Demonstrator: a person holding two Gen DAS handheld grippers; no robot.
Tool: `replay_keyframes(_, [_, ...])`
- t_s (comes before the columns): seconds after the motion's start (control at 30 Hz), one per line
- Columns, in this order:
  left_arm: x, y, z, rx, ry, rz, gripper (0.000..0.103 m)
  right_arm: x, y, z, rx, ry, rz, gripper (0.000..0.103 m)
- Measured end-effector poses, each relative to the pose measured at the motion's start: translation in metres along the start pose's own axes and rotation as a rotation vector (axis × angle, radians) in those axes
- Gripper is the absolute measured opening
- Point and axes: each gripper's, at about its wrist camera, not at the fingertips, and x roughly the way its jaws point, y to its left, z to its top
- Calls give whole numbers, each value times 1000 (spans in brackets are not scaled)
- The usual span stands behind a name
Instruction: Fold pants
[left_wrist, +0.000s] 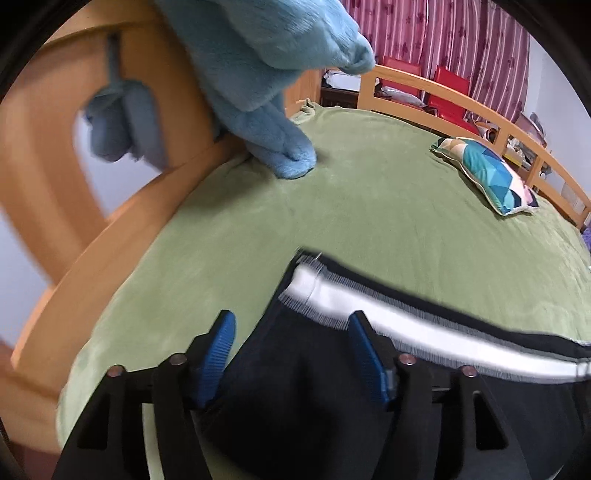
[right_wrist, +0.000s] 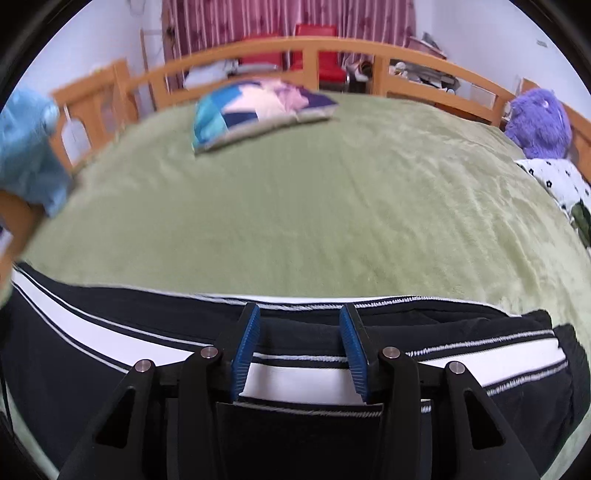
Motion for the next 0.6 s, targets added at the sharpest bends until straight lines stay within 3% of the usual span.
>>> replay_keyframes(0.17, [-39, 48, -42, -70, 22, -48, 68, -36, 30, -13, -6, -34, 51, 47])
replay_keyframes(0.23, [-39, 61, -62, -105, 50, -73, 68, -49, 43, -22, -18, -42, 73, 57])
replay_keyframes(0.3, [-32, 65, -76, -107, 82, -98, 68, -58, 58, -33, -29, -40, 81, 58])
replay_keyframes(0.5, [1, 62, -76, -121, 96, -178, 68, -79, 75, -60, -59, -7, 29, 58])
replay_keyframes(0.6, [27, 64, -68, -149, 125, -175, 67, -86, 66, -75, -27, 21, -6, 58])
